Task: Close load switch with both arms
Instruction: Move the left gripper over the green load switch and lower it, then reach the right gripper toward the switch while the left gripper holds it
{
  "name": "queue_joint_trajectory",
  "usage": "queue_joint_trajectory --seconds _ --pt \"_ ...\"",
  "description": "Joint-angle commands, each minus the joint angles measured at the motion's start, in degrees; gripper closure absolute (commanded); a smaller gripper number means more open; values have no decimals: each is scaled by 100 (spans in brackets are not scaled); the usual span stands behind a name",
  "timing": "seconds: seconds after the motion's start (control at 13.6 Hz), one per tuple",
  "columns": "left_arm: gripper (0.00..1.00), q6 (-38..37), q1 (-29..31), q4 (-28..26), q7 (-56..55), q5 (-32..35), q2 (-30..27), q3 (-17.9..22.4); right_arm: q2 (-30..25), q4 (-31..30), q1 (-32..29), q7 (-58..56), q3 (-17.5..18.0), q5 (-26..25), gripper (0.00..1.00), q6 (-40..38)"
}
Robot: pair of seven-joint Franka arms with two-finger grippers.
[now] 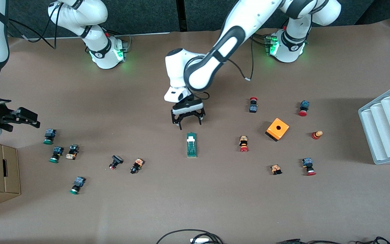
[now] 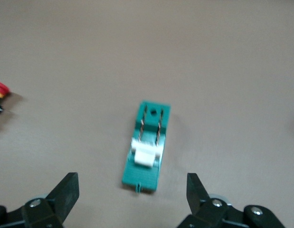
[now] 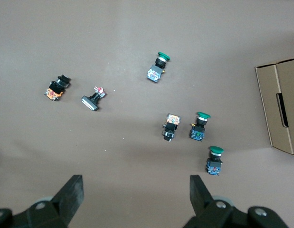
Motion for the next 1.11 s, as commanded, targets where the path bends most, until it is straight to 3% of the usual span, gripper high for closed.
queue_joint_trajectory --seconds 0.0,0.44,0.66,0.81,1.03 --pt "0 -12 -184 96 -600 705 347 70 -85 -17 38 -5 9 -114 0 -75" --pt "0 -565 -571 113 -2981 2243 831 105 20 -17 125 47 9 -78 0 -31" --pt "0 -1117 -598 122 -3214 3183 1199 105 47 -8 231 74 9 -52 0 -5" --pt "3 -1382 -720 96 -3047 3239 1253 96 90 0 248 83 9 -43 0 56" --pt "32 -1418 -721 148 -3072 3195 1235 96 205 0 458 380 9 176 0 145"
